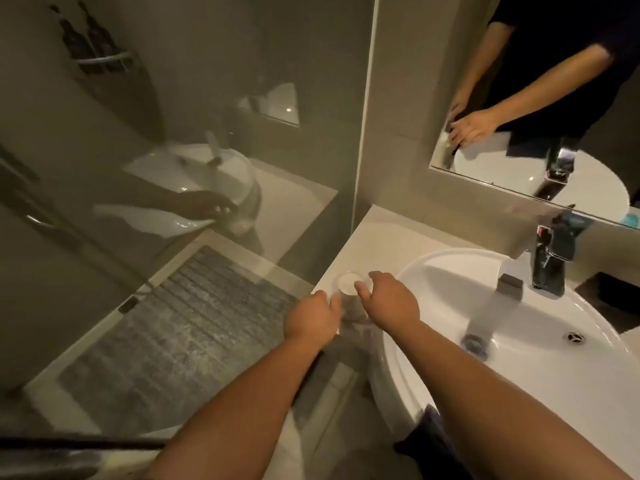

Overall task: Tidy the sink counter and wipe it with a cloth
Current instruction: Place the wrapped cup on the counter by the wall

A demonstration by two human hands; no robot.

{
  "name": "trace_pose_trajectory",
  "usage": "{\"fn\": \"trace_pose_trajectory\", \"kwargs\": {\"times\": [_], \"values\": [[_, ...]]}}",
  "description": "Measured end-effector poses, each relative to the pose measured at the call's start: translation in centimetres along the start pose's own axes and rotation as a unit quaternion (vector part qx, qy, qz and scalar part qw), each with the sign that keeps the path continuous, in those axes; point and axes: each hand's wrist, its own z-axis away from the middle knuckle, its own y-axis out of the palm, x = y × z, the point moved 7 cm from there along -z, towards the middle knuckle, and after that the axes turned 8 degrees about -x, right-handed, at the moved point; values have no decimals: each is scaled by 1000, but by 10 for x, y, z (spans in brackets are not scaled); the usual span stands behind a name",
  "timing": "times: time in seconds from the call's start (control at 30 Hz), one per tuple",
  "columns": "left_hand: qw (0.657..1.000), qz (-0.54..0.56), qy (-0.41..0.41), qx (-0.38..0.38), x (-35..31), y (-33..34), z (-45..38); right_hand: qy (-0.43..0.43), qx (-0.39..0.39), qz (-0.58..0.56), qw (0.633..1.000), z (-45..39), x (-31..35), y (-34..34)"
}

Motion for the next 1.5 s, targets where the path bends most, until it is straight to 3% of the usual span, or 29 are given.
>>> {"fn": "trace_pose_trajectory", "kwargs": {"times": [0.17,0.5,0.83,0.97,1.27,1.5], "values": [[999,16,-32,15,-6,13,-26,-9,48,69,996,-26,-5,18],[996,-60,71,-18,-14,11,-44,38,66,62,995,-38,-8,27],[972,-70,210,-74,-84,-59,-30,75,-71,-10,995,-14,-15,-73],[961,-60,269,-41,-133,-43,-4,122,-107,-4,987,19,-59,-106],[919,-3,388,74,-263,48,87,320,-147,19,936,120,-220,-146],[901,47,420,96,-386,111,115,373,-192,22,907,134,-347,-195]]}}
